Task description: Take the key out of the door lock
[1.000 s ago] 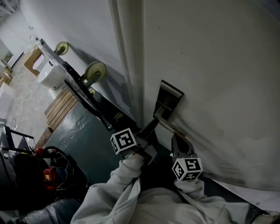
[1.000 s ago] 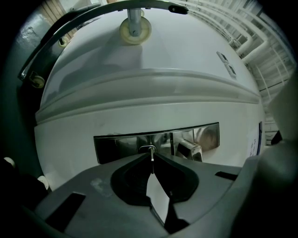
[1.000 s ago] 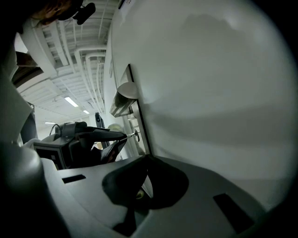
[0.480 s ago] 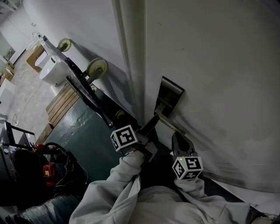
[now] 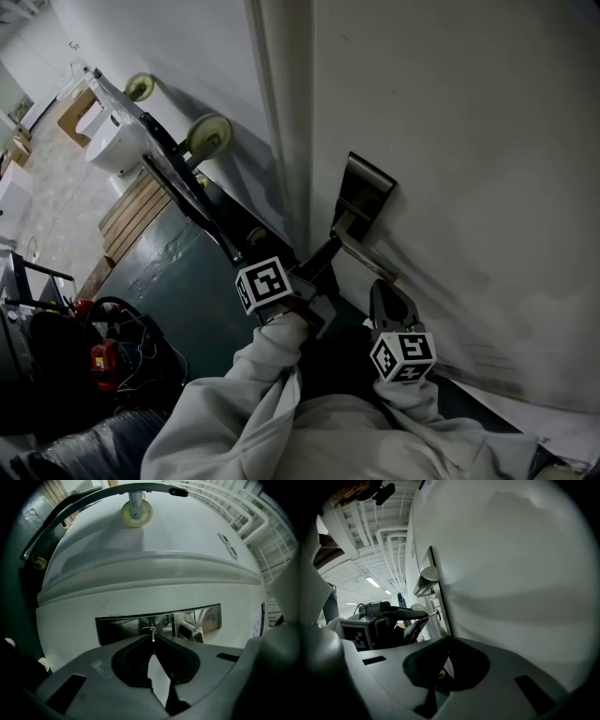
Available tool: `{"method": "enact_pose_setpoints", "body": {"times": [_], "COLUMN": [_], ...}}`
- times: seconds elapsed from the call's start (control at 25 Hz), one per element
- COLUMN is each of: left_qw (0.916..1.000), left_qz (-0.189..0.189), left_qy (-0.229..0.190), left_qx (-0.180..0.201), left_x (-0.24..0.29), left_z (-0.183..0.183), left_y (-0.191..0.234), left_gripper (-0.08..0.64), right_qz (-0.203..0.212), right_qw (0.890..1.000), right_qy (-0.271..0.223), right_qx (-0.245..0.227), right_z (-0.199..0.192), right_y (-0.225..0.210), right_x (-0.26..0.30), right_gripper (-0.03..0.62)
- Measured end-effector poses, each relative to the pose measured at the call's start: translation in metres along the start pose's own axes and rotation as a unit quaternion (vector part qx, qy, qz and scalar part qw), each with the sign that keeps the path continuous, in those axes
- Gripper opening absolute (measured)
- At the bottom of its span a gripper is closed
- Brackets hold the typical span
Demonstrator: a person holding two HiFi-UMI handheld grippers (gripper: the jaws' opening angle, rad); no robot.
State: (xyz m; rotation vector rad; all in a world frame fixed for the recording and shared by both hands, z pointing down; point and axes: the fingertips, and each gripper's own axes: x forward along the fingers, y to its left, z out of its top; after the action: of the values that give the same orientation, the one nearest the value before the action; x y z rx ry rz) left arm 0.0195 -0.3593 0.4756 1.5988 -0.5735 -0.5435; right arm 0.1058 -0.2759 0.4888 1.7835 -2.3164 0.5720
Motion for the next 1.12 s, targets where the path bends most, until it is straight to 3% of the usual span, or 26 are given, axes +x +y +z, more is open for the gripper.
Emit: {"method": "enact_pose_setpoints", "body": {"times": [0.16,0.68,1.12], "left_qw": [0.9999,0.9976,0.9983], "left_qz": [0.001,-0.029,-0.033], "left_qy": [-0.009,-0.018,-0.026], "left_qx": [0.009,-0.06,-0.039], "left_x": [0.0,-0.009,-0.038], "left_z": [0.0,-0.003,-0.008], "left_y": [0.0,-0.004,-0.004], "left_gripper": [0.026,0.026,0.026], "right_qz": [0.0,0.003,0.021], "right_qw": [1.0,1.0,1.0], "right_qy": [0.001,0.002,-0.004], "right_qx": [0.0,-0.003,-0.006], "right_z": [0.0,-0.001,-0.005], "right_y": [-0.001,-0.002,0.015], "right_x": [0.0,0.0,0.003], "right_gripper": [0.052,0.052,0.052]}}
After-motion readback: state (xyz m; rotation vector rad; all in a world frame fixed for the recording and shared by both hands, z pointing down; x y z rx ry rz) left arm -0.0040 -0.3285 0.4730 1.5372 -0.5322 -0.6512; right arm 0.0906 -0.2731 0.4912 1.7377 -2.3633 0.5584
